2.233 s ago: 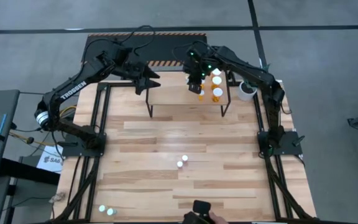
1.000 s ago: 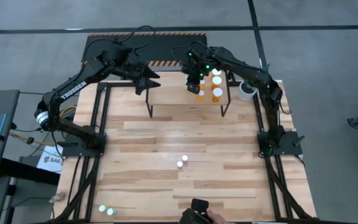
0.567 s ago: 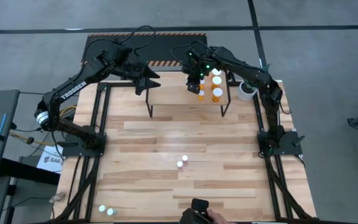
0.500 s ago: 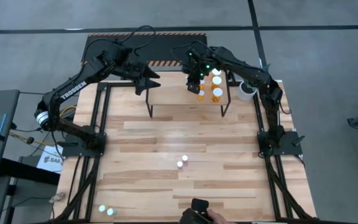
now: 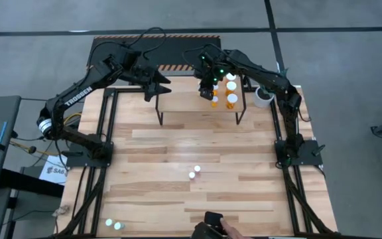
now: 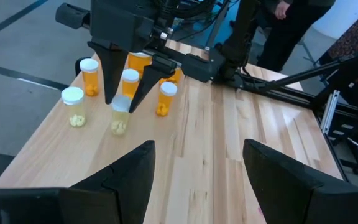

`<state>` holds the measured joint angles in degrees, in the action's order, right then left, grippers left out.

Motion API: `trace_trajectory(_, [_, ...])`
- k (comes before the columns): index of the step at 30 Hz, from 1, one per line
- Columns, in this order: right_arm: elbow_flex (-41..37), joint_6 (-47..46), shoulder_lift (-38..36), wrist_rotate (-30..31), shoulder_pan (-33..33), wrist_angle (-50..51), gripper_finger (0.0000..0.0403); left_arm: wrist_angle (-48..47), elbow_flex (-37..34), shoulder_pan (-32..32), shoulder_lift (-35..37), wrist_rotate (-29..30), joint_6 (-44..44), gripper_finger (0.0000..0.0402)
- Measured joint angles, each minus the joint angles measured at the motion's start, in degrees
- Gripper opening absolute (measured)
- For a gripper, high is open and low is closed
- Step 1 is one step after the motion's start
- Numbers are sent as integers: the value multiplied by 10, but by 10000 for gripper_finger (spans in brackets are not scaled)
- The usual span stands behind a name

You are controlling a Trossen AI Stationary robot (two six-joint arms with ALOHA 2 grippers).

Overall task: Pick and place medicine bottles onto shelf by color
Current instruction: Put the top small yellow pill bottle on the shelf aligned with the other small yellow pill bottle

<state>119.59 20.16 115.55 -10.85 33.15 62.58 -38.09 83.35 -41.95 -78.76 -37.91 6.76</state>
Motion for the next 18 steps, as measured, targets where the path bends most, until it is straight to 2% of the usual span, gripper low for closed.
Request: trace_trajectory(18, [1,41,-4,4,-3,-17,201,0,0,0,0,0,0,230])
